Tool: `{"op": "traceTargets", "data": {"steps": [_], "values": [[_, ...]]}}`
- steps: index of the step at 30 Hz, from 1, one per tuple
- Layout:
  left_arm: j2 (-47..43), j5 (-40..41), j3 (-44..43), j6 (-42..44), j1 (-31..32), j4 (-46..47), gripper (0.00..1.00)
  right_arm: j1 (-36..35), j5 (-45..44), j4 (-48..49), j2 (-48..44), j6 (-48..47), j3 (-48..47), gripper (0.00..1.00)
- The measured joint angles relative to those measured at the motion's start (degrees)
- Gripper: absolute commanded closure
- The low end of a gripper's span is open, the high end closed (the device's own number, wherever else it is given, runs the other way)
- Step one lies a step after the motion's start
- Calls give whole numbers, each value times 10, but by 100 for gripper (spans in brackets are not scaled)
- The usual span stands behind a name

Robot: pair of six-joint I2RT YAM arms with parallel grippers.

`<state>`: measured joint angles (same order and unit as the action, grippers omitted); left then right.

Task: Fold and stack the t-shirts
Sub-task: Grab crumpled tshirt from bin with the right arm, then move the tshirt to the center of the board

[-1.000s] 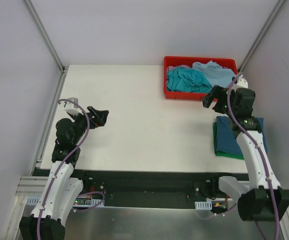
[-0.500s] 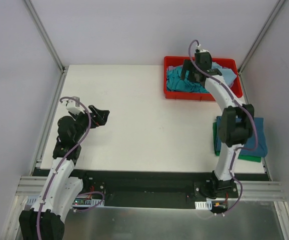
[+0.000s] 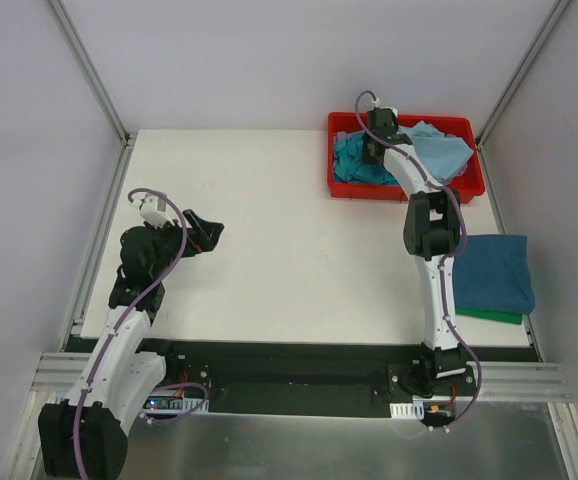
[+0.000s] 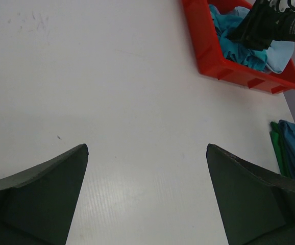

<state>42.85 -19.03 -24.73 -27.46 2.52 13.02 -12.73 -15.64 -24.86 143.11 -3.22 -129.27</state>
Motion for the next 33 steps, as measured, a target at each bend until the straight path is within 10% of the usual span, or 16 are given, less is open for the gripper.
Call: {"op": "traceTargets", "data": {"steps": [2,14,23,33], "values": [[0,0,0,0,0,0,1,0,0,2,-1,-3,4,99],[-21,-7,0,-6,0,2,1,-19,35,9,-177,-11,54,99],[-98,-10,0,-18,0,-1,1,-186,128,39,-444,-35,50,100],[-190,47,4,-32,0,-34,1,-288,193,69,-461,-23,19,99]]}}
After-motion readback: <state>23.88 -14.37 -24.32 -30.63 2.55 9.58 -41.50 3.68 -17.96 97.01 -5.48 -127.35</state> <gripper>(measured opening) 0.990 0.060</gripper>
